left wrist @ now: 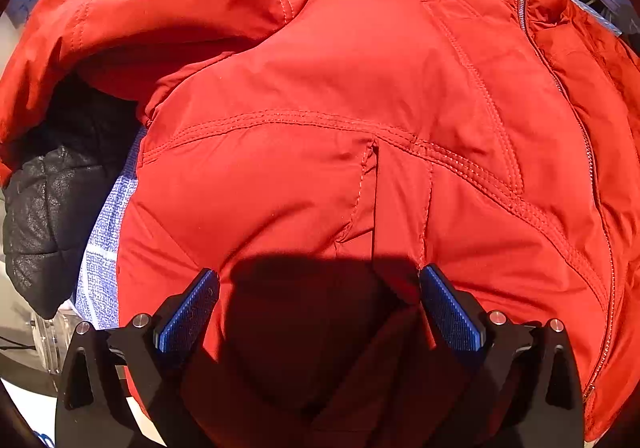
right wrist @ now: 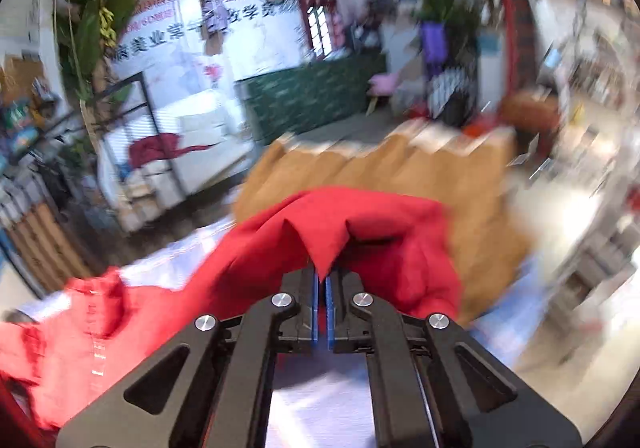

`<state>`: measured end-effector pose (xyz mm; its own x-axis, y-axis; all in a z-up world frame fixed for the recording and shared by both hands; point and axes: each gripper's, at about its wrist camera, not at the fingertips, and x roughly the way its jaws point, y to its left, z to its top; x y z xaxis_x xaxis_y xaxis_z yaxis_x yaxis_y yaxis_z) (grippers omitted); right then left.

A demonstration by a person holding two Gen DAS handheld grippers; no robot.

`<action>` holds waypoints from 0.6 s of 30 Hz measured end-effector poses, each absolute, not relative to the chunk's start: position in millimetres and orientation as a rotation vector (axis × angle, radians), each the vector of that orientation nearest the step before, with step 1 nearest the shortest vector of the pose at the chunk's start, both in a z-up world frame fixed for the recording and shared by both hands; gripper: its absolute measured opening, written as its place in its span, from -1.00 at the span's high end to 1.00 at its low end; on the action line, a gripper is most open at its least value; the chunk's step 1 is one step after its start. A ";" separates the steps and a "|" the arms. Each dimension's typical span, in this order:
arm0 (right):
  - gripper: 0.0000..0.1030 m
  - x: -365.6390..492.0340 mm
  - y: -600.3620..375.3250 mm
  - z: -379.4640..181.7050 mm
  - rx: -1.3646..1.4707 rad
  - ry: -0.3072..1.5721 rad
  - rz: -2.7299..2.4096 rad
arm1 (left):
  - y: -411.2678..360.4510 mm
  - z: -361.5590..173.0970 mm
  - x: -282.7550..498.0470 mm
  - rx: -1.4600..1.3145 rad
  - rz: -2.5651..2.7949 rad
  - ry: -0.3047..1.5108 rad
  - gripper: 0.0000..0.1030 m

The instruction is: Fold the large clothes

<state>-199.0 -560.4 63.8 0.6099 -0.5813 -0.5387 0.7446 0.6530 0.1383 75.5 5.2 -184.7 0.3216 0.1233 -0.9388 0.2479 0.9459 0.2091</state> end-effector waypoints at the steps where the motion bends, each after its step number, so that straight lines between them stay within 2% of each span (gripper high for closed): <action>1: 0.95 -208.5 -563.6 67.5 0.361 0.502 -0.779 | 5.3 -184.8 75.0 0.343 -0.085 1.244 -0.92; 5: 0.94 -249.9 -585.2 37.0 0.412 0.662 -0.791 | 8.0 -184.6 74.1 0.341 -0.087 1.242 -0.92; 7: 0.75 -267.5 -591.9 13.8 0.481 0.677 -0.785 | 8.3 -184.5 74.6 0.343 -0.087 1.246 -0.92; 8: 0.48 -282.4 -594.5 7.7 0.519 0.655 -0.790 | 8.4 -184.5 75.0 0.343 -0.087 1.249 -0.91; 9: -0.04 -286.4 -600.2 2.5 0.564 0.636 -0.814 | 8.4 -184.4 75.7 0.344 -0.087 1.251 -0.91; 11: -0.44 -306.1 -603.8 -2.1 0.668 0.577 -0.881 | 8.1 -184.2 76.9 0.345 -0.088 1.255 -0.91; 14: -0.44 -332.4 -594.1 -8.4 0.835 0.441 -0.841 | 7.3 -184.5 77.9 0.343 -0.085 1.253 -0.91; 18: -0.44 -323.7 -585.5 -28.9 1.011 0.399 -0.693 | 6.3 -184.8 77.2 0.344 -0.079 1.249 -0.92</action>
